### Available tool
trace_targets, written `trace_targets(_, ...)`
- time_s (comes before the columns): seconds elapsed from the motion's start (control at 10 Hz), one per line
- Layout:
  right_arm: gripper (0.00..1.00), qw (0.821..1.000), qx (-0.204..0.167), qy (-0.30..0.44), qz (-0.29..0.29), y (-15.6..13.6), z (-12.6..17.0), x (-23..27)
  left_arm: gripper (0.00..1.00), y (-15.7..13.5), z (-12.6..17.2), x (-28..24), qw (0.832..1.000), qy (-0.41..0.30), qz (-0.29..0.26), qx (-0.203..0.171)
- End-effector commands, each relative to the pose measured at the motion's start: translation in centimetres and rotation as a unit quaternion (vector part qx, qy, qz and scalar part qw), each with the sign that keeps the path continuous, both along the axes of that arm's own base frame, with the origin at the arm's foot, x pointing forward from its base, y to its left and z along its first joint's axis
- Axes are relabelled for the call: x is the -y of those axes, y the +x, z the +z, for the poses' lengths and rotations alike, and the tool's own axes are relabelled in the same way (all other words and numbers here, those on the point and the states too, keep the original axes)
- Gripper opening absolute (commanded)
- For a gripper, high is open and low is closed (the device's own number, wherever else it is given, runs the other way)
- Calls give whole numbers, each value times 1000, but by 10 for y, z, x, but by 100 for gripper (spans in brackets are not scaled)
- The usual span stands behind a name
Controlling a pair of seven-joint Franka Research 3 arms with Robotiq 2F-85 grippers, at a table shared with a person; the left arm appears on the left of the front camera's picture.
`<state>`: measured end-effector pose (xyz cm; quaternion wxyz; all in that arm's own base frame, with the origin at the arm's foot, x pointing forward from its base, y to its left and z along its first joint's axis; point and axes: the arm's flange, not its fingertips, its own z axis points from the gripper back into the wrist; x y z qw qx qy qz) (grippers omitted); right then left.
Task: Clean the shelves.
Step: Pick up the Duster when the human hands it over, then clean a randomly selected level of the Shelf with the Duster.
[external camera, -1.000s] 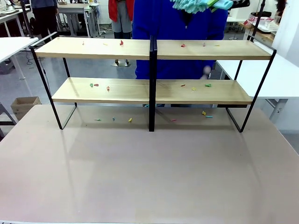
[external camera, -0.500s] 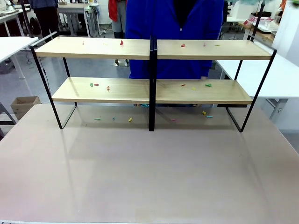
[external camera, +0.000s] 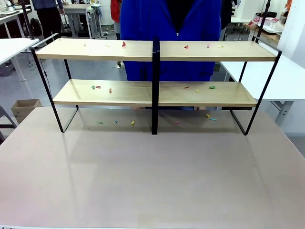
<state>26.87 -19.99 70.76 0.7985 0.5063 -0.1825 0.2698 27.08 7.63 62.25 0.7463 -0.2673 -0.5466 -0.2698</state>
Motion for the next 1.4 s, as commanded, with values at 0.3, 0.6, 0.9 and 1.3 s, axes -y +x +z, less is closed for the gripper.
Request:
trace_targets(0.3,0,1000,20,4,9,0,-8,9,100,0,0,1,1000,-3,-3,-1)
trace_targets(0.6,0,1000,20,4,9,0,-8,9,100,0,0,1,1000,-3,-3,-1)
trace_targets(0.9,0,1000,20,4,9,0,-8,9,100,0,0,1,1000,-3,-3,-1)
trace_targets(1.3,0,1000,20,4,9,0,-8,9,100,0,0,1,1000,-3,-3,-1)
